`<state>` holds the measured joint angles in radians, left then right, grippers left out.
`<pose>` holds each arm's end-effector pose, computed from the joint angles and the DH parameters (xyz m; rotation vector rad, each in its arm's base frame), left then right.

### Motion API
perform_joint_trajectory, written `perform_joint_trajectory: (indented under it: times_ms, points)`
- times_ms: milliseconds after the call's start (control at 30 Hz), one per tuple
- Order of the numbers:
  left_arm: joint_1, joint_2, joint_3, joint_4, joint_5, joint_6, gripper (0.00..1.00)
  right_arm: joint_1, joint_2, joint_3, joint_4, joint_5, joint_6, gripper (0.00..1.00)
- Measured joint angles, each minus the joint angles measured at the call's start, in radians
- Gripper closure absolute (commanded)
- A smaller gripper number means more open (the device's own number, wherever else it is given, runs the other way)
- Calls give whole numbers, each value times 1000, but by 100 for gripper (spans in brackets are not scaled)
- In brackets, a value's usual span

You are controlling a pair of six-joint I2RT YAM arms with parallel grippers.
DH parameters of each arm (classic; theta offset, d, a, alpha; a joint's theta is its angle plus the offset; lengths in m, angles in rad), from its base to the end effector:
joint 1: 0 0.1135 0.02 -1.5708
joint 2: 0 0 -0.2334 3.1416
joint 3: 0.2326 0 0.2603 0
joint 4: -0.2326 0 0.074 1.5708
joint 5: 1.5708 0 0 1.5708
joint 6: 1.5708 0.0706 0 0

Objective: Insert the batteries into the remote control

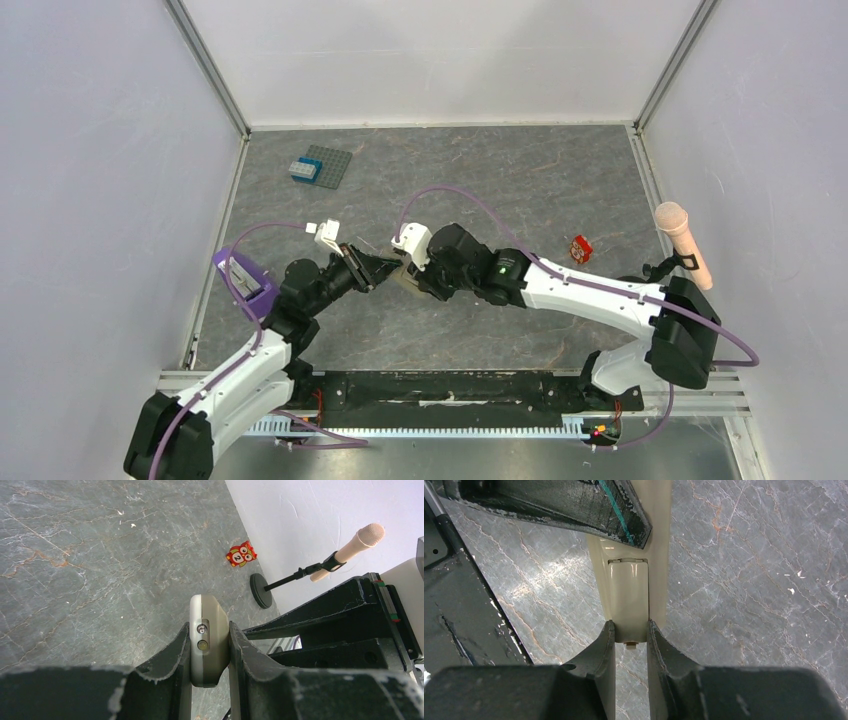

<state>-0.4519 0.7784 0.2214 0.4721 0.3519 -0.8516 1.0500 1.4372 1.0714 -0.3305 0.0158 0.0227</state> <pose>0.2056 -0.1268 0.1825 -0.0689 1.8142 -1.2516 0.1790 0.3098 0.2175 -1.1358 2.0308 0.5400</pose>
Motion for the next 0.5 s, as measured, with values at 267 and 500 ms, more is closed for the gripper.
perform_joint_trajectory:
  times_ms: [267,500]
  points:
    - [2,18,0,8,6,2,98,0,18,18,-19,-4,2,100]
    - [6,37,0,47,25,-9,98,0,18,42,-45,-4,12,100]
